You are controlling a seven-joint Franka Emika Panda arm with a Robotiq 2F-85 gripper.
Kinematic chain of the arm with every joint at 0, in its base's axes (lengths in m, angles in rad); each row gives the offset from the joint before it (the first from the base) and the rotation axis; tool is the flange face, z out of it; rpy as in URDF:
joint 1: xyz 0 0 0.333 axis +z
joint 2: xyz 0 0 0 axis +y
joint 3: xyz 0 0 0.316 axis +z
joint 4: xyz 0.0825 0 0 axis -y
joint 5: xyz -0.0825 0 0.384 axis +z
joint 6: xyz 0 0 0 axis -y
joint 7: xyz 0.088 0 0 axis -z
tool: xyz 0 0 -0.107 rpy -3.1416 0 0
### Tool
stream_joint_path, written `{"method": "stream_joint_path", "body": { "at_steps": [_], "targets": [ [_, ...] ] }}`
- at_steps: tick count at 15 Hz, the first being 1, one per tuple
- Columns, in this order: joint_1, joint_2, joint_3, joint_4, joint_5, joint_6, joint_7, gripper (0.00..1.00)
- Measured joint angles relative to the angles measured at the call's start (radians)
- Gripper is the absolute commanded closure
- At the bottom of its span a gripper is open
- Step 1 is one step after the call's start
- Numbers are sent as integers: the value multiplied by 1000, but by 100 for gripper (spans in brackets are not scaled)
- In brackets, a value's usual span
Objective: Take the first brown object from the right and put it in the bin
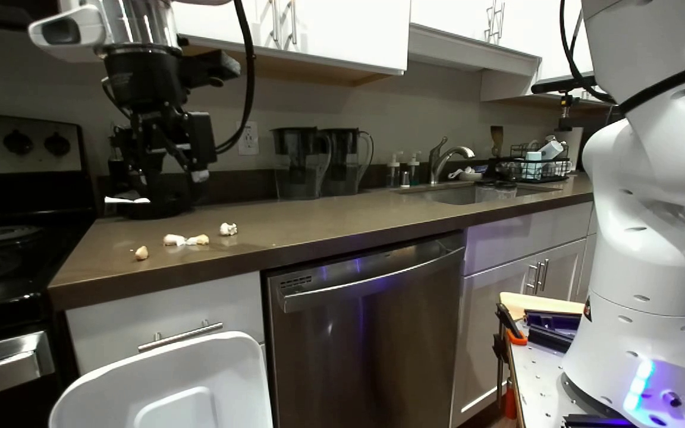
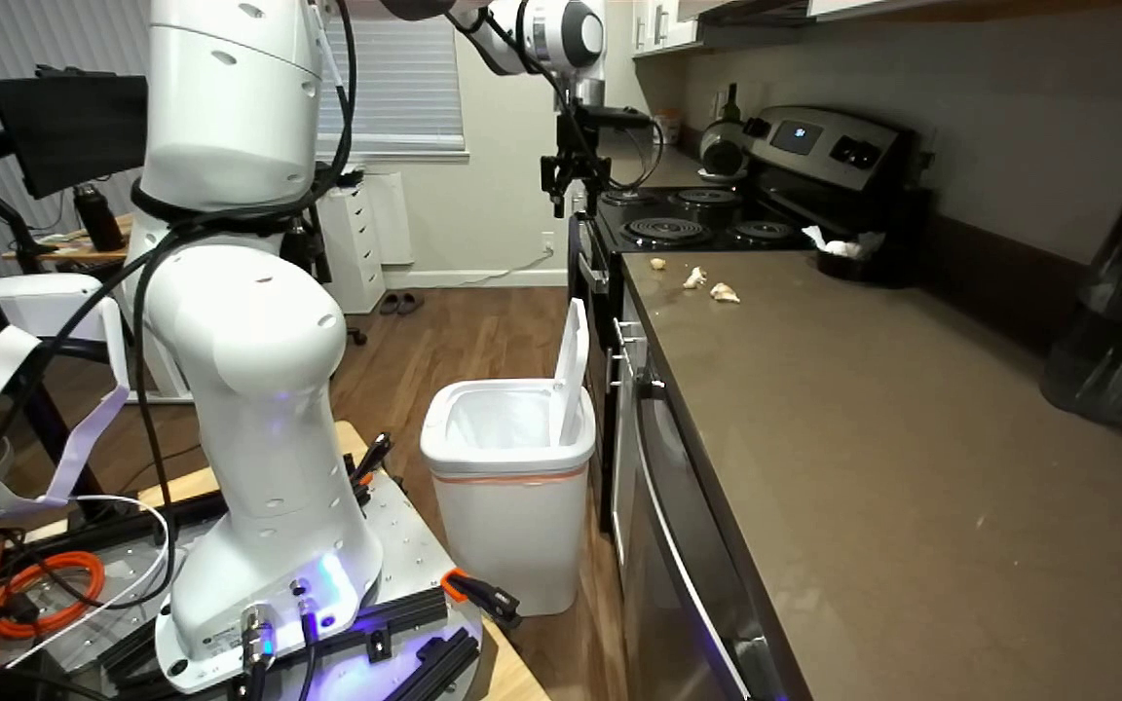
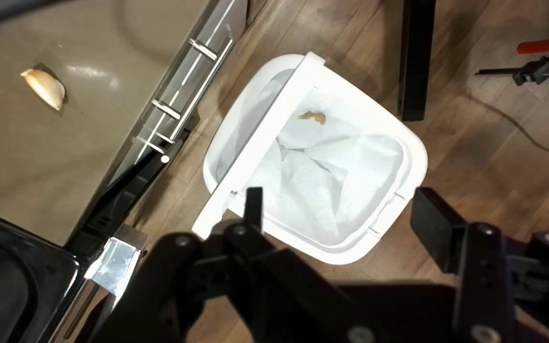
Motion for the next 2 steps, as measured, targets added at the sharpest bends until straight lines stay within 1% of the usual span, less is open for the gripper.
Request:
{"method": "stream_joint_path", "body": {
  "at_steps": [2],
  "targets": [
    [-1,0,-5,14,0,-11,0,0]
  ]
}}
